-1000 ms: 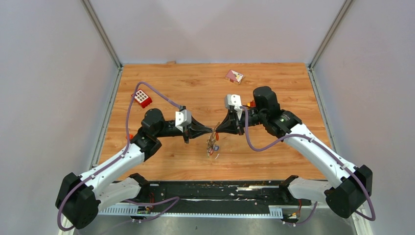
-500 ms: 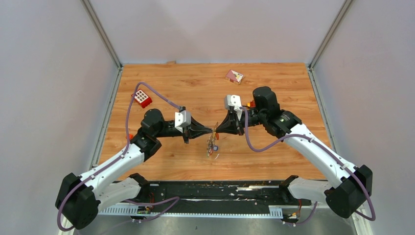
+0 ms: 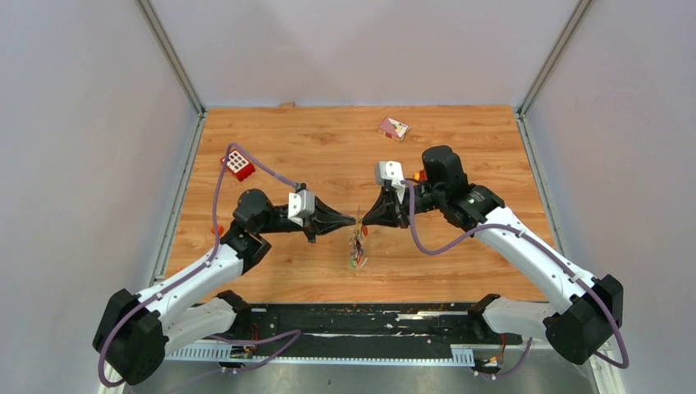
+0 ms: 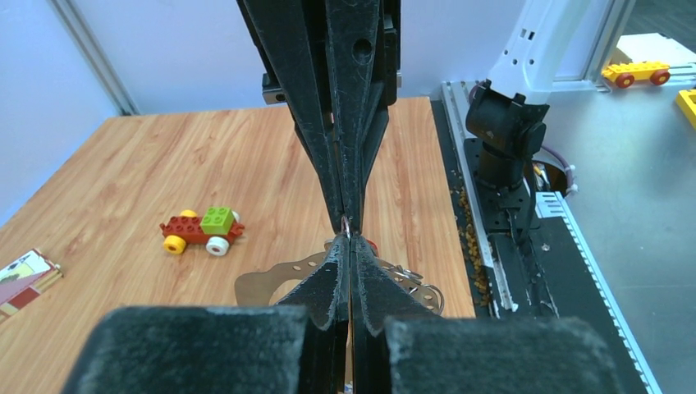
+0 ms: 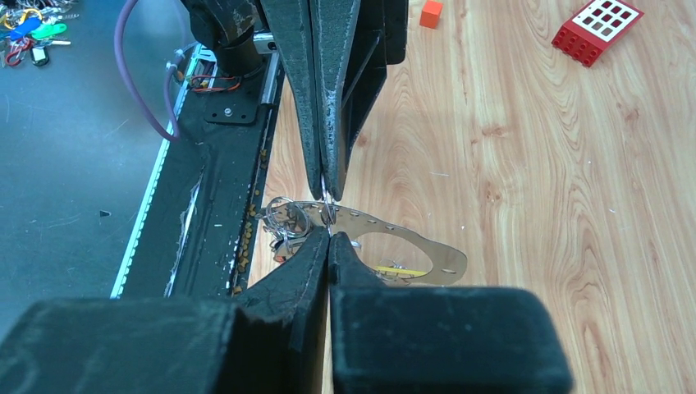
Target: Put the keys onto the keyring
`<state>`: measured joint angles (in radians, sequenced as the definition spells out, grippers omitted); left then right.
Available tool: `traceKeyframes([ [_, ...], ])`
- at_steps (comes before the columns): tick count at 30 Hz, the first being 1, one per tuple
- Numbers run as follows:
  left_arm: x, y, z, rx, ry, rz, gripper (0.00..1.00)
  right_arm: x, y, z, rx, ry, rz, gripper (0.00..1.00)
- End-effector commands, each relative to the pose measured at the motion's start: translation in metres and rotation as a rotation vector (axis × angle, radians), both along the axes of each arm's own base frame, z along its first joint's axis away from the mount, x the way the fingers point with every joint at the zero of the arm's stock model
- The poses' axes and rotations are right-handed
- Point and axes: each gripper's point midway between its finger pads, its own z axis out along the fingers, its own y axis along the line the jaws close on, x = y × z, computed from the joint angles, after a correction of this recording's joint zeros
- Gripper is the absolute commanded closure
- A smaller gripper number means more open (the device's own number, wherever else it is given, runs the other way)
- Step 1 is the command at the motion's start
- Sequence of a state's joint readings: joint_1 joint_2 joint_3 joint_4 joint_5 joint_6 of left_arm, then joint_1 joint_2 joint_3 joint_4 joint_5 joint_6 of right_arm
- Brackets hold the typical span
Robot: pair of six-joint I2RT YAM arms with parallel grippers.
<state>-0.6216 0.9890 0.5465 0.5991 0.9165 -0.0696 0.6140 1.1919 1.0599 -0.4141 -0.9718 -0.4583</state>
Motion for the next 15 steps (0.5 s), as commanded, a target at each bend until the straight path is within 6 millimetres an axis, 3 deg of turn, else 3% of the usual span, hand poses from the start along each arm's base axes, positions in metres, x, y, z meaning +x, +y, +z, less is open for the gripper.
traceKeyframes([
  [1, -0.012, 0.004, 0.031, -0.088, -0.105, -0.039, 1.00, -0.001, 0.000, 0.002, 0.016, -0.029, 0.029, 0.95],
  [4, -0.011, 0.004, 0.030, -0.090, -0.107, -0.037, 1.00, -0.005, 0.000, 0.002, 0.019, -0.028, 0.048, 0.87],
  [10, -0.011, 0.004, 0.030, -0.101, -0.104, -0.040, 1.00, -0.007, -0.002, 0.007, 0.028, -0.053, 0.050, 0.61],
  [15, -0.010, 0.003, 0.029, -0.107, -0.088, -0.039, 1.00, -0.008, -0.002, 0.016, 0.043, -0.065, 0.048, 0.57],
])
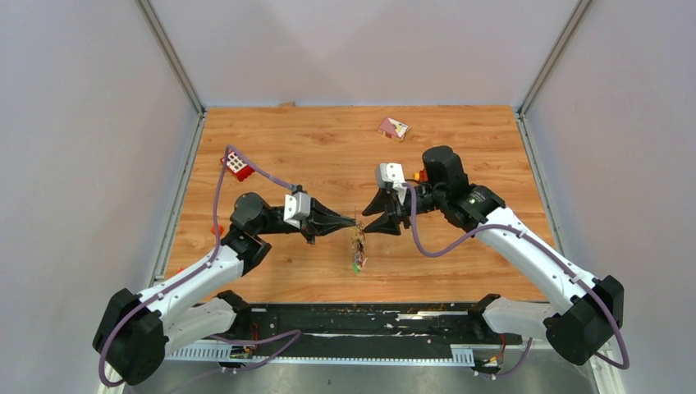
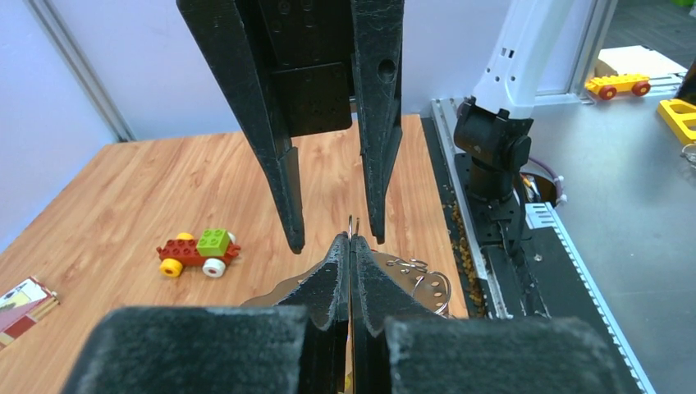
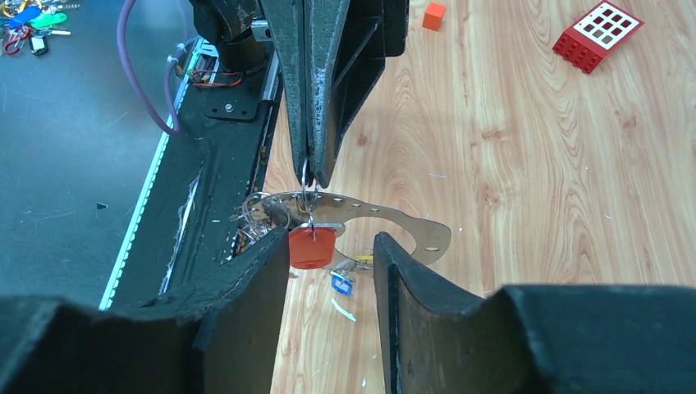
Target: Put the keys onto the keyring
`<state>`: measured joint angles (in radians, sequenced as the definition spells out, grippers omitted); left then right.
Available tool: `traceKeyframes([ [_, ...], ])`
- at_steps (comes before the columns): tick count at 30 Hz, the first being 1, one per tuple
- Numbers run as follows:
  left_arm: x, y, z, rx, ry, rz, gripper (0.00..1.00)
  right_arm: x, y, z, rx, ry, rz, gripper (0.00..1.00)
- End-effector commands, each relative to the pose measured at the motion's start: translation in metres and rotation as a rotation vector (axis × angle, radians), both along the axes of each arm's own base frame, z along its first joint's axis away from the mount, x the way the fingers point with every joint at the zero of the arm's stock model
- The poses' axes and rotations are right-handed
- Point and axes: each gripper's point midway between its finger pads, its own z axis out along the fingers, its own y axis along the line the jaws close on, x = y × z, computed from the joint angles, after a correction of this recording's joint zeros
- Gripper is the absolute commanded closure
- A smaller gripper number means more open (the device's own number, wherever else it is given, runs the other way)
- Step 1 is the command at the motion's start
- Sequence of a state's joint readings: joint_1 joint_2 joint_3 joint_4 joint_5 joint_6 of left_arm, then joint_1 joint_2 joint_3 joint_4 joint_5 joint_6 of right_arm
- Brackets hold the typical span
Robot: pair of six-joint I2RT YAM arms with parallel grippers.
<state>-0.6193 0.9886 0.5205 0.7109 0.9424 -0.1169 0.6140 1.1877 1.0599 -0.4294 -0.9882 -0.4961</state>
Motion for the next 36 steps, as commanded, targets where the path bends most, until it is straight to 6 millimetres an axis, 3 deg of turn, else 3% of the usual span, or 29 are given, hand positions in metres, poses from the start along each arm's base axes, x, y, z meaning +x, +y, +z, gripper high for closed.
traceKeyframes([
  [1, -0.003, 0.002, 0.020, -0.063, -0.060, -0.009, 1.00, -0.005, 0.000, 0.017, 0.044, -0.041, 0.025, 0.58],
  [16, -0.002, 0.001, 0.016, -0.060, -0.045, -0.007, 1.00, -0.017, 0.012, 0.034, 0.064, -0.064, 0.054, 0.62],
  [24, -0.002, 0.001, 0.015, -0.058, -0.041, -0.009, 1.00, -0.015, 0.014, 0.034, 0.057, -0.069, 0.052, 0.77],
  [32, -0.003, 0.001, 0.018, -0.068, -0.042, -0.012, 1.00, -0.010, 0.012, 0.028, 0.043, -0.090, 0.025, 0.77],
  [36, -0.003, 0.002, 0.017, -0.067, -0.043, -0.011, 1.00, -0.010, 0.012, 0.030, 0.045, -0.088, 0.024, 0.87],
])
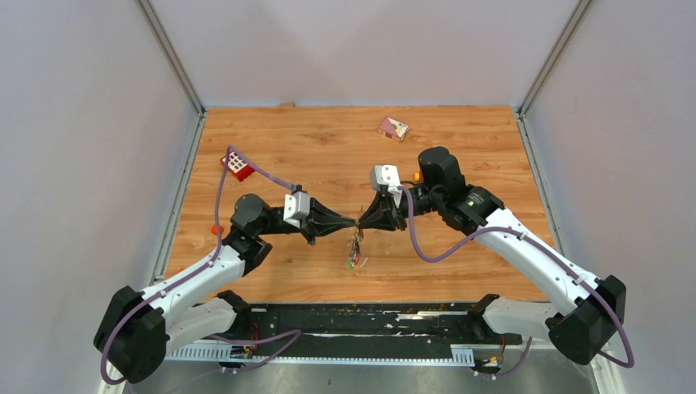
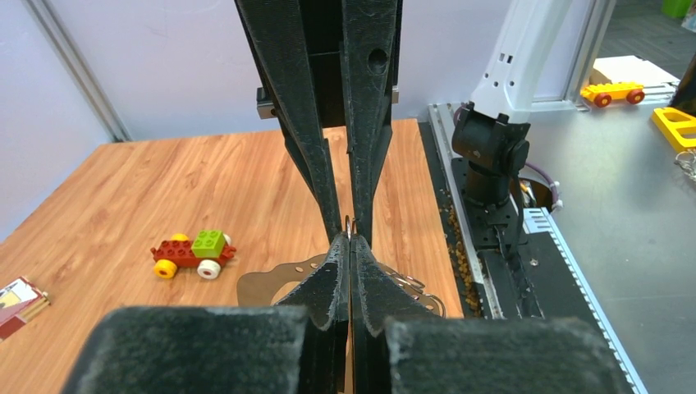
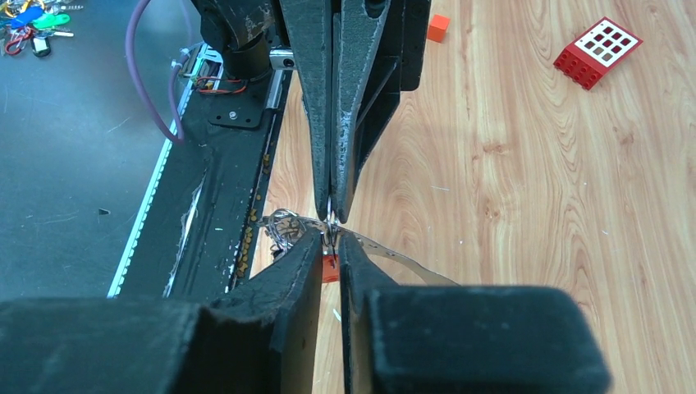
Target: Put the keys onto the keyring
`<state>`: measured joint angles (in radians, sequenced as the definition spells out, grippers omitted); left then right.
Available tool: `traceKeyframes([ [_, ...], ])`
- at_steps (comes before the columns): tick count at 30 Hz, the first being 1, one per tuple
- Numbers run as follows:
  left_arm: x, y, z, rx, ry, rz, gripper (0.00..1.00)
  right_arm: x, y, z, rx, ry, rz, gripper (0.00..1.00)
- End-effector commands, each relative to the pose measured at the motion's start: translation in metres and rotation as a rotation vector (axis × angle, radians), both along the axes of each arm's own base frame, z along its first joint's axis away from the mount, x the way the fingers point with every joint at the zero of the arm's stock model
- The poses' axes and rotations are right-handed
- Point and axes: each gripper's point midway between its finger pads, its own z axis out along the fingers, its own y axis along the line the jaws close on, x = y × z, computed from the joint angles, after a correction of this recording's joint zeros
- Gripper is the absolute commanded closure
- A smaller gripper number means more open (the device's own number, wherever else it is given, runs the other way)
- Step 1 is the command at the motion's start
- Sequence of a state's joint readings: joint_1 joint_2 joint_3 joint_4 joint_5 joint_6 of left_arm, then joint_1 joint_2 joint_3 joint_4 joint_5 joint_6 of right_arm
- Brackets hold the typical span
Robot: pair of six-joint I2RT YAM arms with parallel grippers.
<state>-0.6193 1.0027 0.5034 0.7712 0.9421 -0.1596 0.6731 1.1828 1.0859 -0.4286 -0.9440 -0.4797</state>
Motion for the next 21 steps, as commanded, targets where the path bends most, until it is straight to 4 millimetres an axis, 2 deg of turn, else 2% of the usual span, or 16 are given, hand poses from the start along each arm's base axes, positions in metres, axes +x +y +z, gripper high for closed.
traceKeyframes([
  [1, -0.002, 0.002, 0.017, -0.049, -0.061, -0.003, 1.00, 0.000, 0.002, 0.022, 0.046, -0.065, 0.009, 0.90],
  [5, -0.002, 0.002, 0.015, -0.042, -0.061, -0.001, 1.00, 0.000, 0.001, 0.025, 0.050, -0.075, 0.004, 1.00],
  [13, 0.011, 0.002, 0.002, 0.036, -0.068, 0.046, 1.00, 0.009, -0.009, 0.025, -0.015, -0.158, -0.053, 1.00],
  [21, 0.014, 0.002, -0.001, 0.062, -0.091, 0.057, 1.00, 0.006, -0.011, 0.019, -0.085, -0.198, -0.053, 1.00],
])
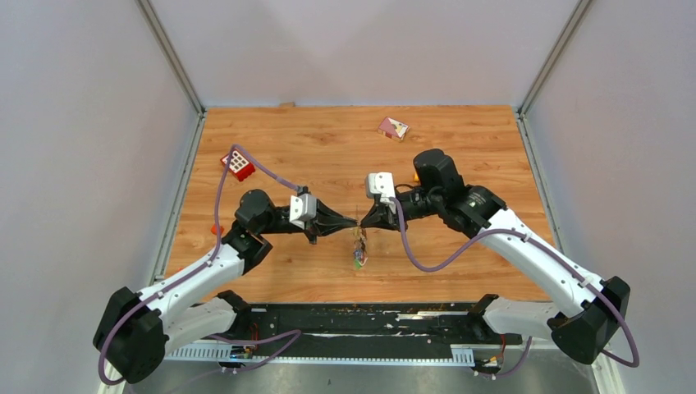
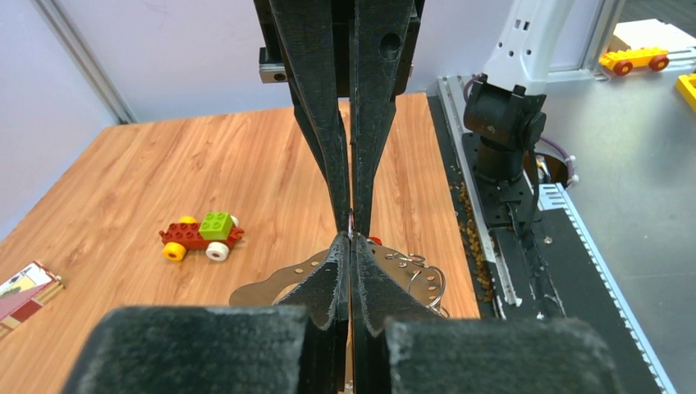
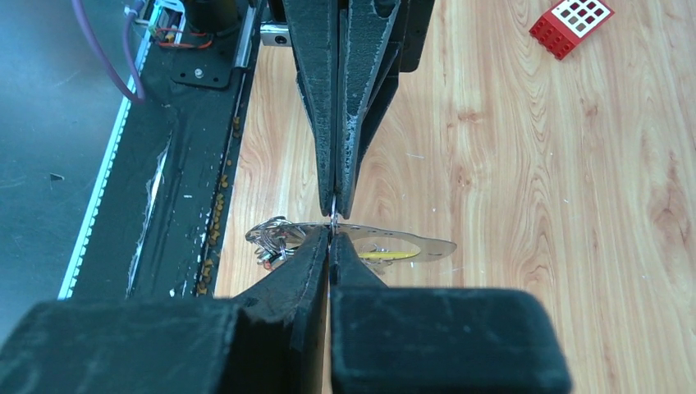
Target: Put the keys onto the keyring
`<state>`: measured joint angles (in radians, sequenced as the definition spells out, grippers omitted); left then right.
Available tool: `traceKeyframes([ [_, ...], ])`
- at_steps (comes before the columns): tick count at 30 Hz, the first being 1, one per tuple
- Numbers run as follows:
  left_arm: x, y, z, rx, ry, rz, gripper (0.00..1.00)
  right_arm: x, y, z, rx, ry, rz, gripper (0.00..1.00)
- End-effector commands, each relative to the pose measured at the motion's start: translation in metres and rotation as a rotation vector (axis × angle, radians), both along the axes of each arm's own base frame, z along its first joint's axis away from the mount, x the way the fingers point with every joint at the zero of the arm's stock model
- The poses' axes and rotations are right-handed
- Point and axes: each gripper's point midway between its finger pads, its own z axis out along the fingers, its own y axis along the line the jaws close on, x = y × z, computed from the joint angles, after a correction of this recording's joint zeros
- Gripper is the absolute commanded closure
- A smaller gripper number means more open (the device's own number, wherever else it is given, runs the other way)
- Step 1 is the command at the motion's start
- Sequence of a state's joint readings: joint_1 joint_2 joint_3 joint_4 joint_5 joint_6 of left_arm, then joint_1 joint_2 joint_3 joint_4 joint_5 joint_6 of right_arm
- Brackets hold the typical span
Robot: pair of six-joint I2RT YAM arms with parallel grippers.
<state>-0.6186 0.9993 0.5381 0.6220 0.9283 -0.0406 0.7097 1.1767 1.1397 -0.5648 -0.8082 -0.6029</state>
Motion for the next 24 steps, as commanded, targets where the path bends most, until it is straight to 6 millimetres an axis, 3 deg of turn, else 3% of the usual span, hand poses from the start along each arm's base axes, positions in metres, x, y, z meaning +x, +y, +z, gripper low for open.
traceKeyframes([
  [1, 0.006, 0.003, 0.009, 0.003, -0.070, 0.027, 0.96, 0.001, -0.005, 0.025, -0.003, -0.102, -0.011, 1.00],
  [11, 0.017, 0.006, 0.010, 0.090, -0.143, 0.073, 0.60, 0.004, -0.001, 0.003, -0.165, -0.093, -0.048, 1.00],
  [16, 0.011, 0.006, 0.009, 0.096, -0.137, 0.040, 0.55, 0.005, 0.004, 0.000, -0.214, -0.098, -0.066, 1.00],
  [24, 0.006, 0.003, 0.002, 0.103, -0.119, 0.000, 0.56, 0.005, 0.010, 0.002, -0.230, -0.109, -0.067, 1.00],
])
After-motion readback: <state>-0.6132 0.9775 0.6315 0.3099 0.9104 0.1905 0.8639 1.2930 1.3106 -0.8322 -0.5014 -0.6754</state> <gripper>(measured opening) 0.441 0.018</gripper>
